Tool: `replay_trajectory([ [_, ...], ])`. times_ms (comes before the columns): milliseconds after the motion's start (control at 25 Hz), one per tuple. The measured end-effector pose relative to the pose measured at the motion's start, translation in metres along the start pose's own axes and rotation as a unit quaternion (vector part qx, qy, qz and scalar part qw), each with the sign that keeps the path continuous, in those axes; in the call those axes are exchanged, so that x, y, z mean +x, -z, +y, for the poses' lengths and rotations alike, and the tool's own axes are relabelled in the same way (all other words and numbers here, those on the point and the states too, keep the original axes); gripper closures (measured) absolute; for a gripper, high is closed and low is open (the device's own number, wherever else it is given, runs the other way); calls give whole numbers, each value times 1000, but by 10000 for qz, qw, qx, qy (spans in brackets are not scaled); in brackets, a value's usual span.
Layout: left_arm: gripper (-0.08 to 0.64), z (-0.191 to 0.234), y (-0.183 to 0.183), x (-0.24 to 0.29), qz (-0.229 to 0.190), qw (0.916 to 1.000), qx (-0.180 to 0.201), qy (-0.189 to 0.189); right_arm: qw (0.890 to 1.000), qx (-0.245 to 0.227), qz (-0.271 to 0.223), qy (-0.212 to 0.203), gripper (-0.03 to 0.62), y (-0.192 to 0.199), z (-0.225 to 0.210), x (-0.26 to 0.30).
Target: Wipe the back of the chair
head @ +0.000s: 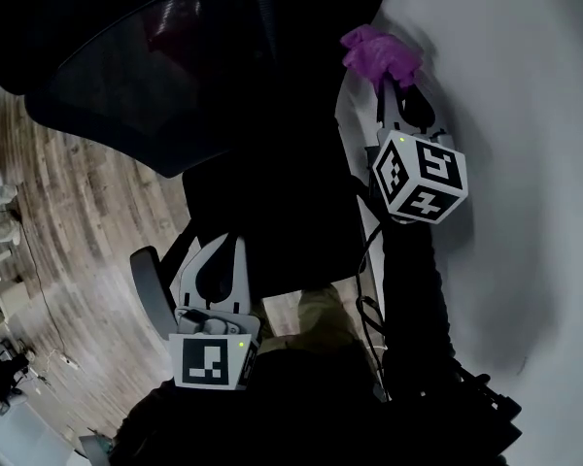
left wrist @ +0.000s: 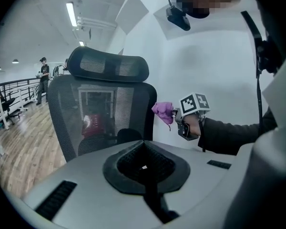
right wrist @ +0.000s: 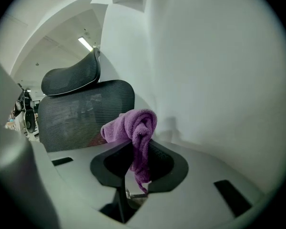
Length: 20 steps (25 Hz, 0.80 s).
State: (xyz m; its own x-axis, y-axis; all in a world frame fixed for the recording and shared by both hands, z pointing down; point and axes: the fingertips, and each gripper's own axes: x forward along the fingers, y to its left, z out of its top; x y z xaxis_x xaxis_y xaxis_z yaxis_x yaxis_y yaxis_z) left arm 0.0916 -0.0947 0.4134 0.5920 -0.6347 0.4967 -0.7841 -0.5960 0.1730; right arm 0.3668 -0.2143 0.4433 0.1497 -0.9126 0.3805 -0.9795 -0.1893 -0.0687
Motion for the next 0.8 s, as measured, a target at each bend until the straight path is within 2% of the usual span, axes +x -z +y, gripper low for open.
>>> replay_trajectory([
  [240,557,-16,18,-3,284,9994,-74,167,9996,132,144,201,512,24,-14,-17],
  [480,557,-4,36,-4,541,9984,-180,-47,9982,202,520,208,512,62,-5,-5],
  [640,557,19,61,-11,729,9966,-266,-281,9969,189,762,46,512,96,22,13],
  [800,555,49,67,-17,616,9963,-278,-529,9966,68,787,-254,513,108,63,36],
])
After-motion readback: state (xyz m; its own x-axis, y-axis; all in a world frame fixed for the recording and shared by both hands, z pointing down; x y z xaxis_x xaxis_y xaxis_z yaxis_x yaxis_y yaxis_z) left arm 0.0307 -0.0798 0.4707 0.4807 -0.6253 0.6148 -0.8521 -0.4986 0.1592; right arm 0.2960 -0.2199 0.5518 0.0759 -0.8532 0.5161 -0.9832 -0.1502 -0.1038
